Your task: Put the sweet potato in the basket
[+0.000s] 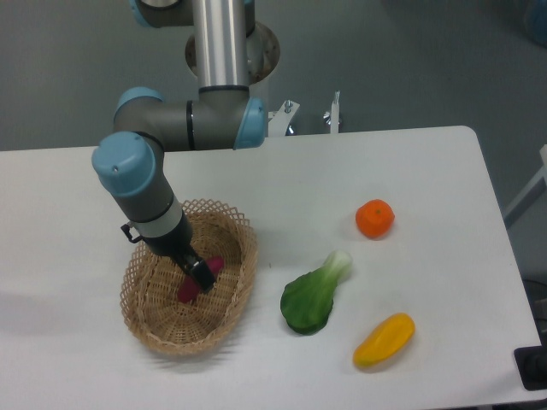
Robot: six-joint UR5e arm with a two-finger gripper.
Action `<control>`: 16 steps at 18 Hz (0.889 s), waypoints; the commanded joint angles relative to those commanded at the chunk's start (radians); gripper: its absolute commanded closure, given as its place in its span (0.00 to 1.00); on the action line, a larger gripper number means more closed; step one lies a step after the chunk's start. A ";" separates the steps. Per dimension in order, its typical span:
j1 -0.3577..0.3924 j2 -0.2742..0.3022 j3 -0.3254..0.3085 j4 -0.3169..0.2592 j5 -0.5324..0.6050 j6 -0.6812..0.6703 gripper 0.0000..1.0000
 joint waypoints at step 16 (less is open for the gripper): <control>0.400 0.121 0.148 -0.264 -0.120 0.507 0.00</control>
